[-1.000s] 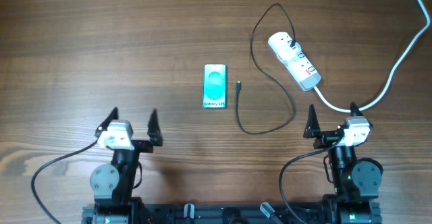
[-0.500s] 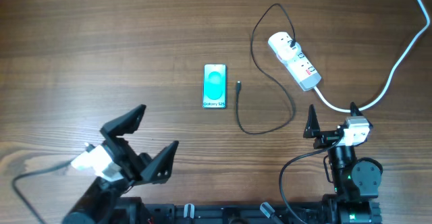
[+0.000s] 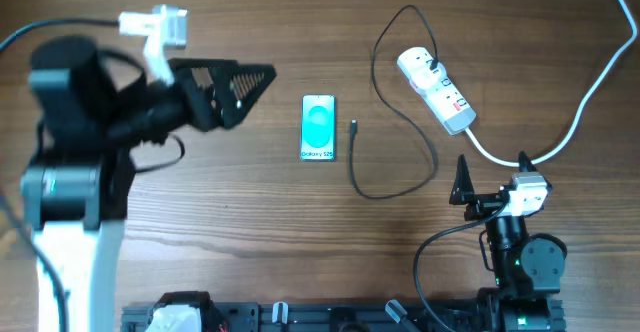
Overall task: Plug charger to phone and switch on socket
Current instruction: 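Move the left gripper over the blue phone on the table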
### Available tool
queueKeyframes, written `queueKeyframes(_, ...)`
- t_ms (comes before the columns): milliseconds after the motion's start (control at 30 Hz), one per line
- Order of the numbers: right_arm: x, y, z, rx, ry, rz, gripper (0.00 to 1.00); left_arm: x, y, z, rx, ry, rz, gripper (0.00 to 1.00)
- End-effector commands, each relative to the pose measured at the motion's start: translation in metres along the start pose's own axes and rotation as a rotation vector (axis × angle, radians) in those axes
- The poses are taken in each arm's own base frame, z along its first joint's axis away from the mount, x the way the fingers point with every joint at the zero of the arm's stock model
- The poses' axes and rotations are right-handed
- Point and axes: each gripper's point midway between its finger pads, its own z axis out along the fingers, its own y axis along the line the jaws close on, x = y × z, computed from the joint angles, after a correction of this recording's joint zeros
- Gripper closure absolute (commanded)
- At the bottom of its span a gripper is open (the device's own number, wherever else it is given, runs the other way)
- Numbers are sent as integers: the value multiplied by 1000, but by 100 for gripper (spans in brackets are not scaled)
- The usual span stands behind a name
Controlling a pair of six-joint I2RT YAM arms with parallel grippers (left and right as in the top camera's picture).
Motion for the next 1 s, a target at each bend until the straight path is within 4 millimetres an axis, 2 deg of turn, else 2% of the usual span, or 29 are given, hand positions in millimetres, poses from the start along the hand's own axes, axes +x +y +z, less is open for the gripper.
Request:
queueKeyframes(0, -1, -1, 0, 7, -4, -17, 0, -4, 0, 13, 95, 65, -109, 0)
queueKeyframes(100, -1, -1, 0, 7, -4, -17, 0, 13, 10, 28, 41, 124, -144, 0)
queueKeyframes(200, -1, -1, 0, 7, -4, -17, 0, 33, 28, 42, -156, 150, -128, 0)
queueKeyframes(267, -1, -1, 0, 7, -4, -17, 0, 52, 41, 46, -322, 194, -123, 0)
queueKeyframes(400, -1, -1, 0, 7, -4, -17, 0, 84, 48, 49, -478, 361, -133, 1)
queueKeyframes(533, -1, -1, 0, 7, -4, -17, 0, 110, 77, 43, -766, 524, -107, 1)
queueKeyframes(633, -1, -1, 0, 7, -4, -17, 0, 127, 97, 54, -897, 620, -94, 0)
queueKeyframes(700, -1, -1, 0, 7, -4, -17, 0, 131, 111, 64, -950, 638, -93, 0)
queueKeyframes(800, -1, -1, 0, 7, -4, -17, 0, 126, 129, 98, -933, 601, -74, 0)
queueKeyframes(867, -1, -1, 0, 7, -4, -17, 0, 117, 133, 116, -904, 553, -61, 0)
queueKeyframes(967, -1, -1, 0, 7, -4, -17, 0, 110, 133, 124, -884, 516, -49, 0)
